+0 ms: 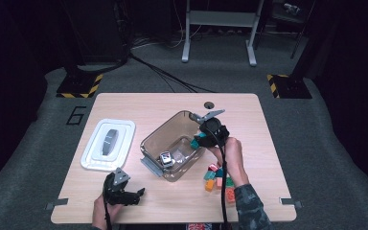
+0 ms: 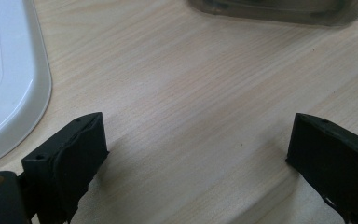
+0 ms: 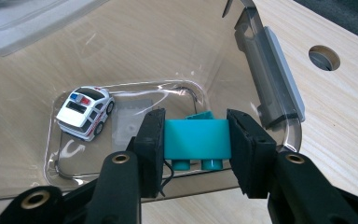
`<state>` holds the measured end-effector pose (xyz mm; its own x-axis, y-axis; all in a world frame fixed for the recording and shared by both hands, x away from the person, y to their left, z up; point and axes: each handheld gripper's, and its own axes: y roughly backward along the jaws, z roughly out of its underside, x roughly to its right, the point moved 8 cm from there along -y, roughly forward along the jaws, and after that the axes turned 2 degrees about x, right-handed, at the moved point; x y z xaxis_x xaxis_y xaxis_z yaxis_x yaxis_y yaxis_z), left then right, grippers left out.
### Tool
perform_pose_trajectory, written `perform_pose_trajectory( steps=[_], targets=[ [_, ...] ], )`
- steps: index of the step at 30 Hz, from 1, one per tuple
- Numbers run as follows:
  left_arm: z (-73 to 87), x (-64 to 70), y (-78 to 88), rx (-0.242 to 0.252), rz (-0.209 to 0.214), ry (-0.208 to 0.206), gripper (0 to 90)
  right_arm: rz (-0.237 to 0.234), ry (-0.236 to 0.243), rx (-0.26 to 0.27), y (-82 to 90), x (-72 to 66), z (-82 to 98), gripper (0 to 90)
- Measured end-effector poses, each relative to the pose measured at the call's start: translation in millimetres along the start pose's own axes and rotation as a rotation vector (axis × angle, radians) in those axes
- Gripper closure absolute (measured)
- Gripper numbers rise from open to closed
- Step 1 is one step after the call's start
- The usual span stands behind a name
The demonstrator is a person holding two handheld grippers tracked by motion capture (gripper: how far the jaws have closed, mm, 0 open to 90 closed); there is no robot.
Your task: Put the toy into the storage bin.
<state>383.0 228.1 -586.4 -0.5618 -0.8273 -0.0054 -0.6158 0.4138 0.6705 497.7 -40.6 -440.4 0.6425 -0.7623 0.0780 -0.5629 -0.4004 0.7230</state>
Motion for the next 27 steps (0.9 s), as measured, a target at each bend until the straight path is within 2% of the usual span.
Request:
perform_pose_trajectory(
  steps=[5, 7, 8, 9, 10, 11, 16, 21, 27],
  targets=[
    [0.0, 0.0, 0.0, 0.000, 0.000, 0.000, 4.5, -0.004, 0.014, 0.000, 0.1, -1.1, -0.2, 58.2],
    [0.0, 0.0, 0.0, 0.000, 0.000, 0.000, 4.5, -0.006, 0.000, -0.009, 1.1, -3.0, 0.6, 57.6],
    [-0.2, 0.0, -0.3, 0.004, -0.002, 0.001, 4.4, -0.008, -0.009, -0.011, 2.0, -4.1, 0.8, 54.6],
    [0.0, 0.0, 0.0, 0.000, 0.000, 0.000, 4.5, -0.004, 0.009, 0.009, 1.0, -2.3, -0.7, 51.9],
    [0.0, 0.0, 0.0, 0.000, 0.000, 0.000, 4.5, -0.005, -0.005, -0.002, 2.7, -2.9, 0.1, 50.3],
    [0.0, 0.0, 0.0, 0.000, -0.001, 0.000, 4.5, -0.006, 0.007, 0.008, 3.4, -1.9, -0.8, 46.9],
    [0.0, 0.0, 0.0, 0.000, -0.001, 0.000, 4.5, -0.004, -0.031, 0.037, 12.7, -1.6, -1.4, 31.3],
    [0.0, 0.0, 0.0, 0.000, -0.001, 0.000, 4.5, -0.006, -0.046, 0.084, 23.5, 3.4, 0.3, 22.0],
    [0.0, 0.0, 0.0, 0.000, -0.001, 0.000, 4.5, 0.005, -0.085, 0.100, 35.2, 11.5, 14.2, 15.8]
  ],
)
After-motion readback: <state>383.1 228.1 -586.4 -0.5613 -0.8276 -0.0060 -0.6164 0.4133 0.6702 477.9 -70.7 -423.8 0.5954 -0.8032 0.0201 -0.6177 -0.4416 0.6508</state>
